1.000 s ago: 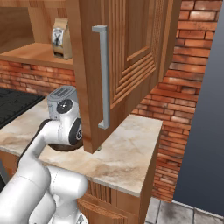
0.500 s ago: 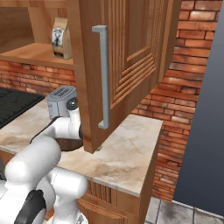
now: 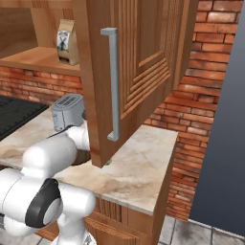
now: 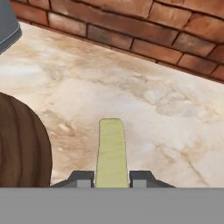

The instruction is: Pick the egg and butter from the fridge and place them by the bowl for mixing.

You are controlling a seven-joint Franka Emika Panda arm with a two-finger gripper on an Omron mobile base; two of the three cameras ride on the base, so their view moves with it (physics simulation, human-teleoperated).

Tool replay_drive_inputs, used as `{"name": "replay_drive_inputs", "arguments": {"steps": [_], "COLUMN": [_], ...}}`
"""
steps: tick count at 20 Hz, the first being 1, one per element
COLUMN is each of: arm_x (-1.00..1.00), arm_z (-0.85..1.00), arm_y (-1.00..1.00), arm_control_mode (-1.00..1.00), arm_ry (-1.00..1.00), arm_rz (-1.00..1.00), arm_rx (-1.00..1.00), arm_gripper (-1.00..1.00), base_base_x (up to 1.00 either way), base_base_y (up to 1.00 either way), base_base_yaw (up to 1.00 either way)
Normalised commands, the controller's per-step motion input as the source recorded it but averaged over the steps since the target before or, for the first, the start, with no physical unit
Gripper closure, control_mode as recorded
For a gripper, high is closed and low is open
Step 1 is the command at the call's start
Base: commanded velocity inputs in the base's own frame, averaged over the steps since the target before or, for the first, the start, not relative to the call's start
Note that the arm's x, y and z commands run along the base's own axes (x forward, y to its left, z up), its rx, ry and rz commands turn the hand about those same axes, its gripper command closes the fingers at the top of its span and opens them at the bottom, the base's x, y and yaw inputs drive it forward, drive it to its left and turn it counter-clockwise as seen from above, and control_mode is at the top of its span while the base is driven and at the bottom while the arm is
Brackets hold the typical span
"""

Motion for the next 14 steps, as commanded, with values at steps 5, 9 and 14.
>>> {"name": "replay_drive_inputs", "arguments": {"steps": [5,9,14], "arm_x": [0.05,0.03,0.12], "arm_z": [-0.34,-0.36,-0.31], "arm_y": [0.0,0.0,0.0], "arm_control_mode": [-1.0,-1.0,-1.0], "arm_ry": [0.0,0.0,0.0], "arm_rz": [0.11,0.1,0.09], "arm_rx": [0.0,0.0,0.0], "arm_gripper": [1.0,1.0,1.0], "base_base_x": [0.0,0.0,0.0], "base_base_y": [0.0,0.0,0.0], "base_base_yaw": [0.0,0.0,0.0]}}
